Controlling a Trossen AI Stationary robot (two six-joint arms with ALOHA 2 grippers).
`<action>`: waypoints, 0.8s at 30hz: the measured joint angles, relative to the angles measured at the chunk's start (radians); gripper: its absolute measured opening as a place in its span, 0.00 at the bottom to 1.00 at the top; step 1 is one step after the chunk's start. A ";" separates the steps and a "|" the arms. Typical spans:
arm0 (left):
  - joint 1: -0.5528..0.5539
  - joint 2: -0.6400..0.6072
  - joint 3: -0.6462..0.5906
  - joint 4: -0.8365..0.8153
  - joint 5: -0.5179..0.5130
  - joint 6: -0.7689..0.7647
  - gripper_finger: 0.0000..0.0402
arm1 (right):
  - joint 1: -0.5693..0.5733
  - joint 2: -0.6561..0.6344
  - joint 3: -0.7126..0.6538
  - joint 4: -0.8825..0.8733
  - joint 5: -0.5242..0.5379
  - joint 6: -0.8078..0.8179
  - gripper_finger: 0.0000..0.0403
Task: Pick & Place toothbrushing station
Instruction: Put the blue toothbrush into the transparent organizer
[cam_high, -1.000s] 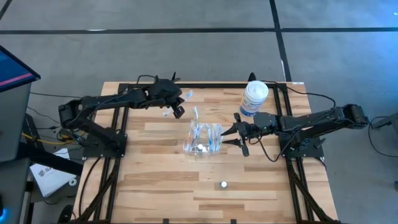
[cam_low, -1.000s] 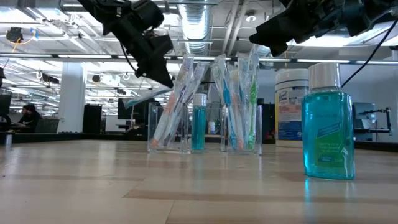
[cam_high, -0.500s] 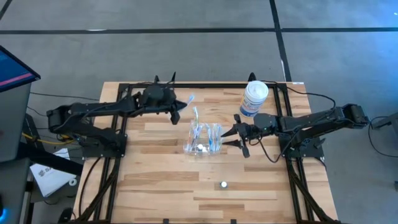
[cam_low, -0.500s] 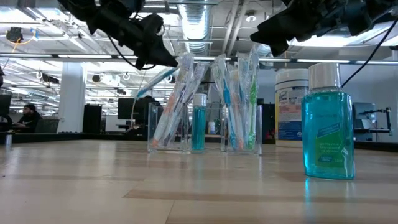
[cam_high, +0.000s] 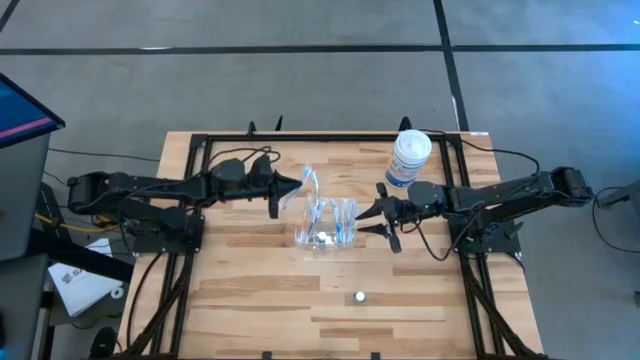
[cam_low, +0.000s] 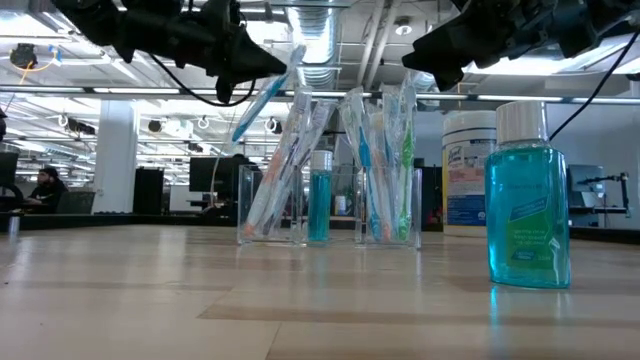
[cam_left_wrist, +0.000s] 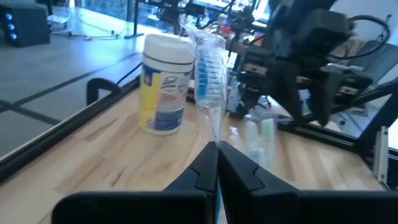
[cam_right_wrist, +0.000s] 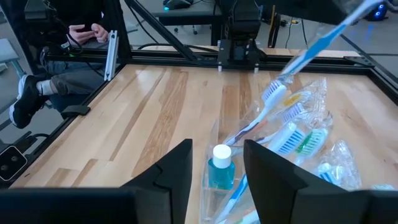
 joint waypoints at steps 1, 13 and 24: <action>-0.011 0.000 -0.005 0.013 -0.007 0.000 0.00 | 0.000 0.000 0.000 0.000 0.000 0.000 0.33; -0.151 0.001 -0.090 0.249 -0.017 0.000 0.00 | 0.000 0.000 0.000 0.000 0.001 0.000 0.33; -0.248 0.001 -0.228 0.487 -0.145 0.002 0.00 | 0.000 0.000 0.000 0.000 0.001 0.001 0.33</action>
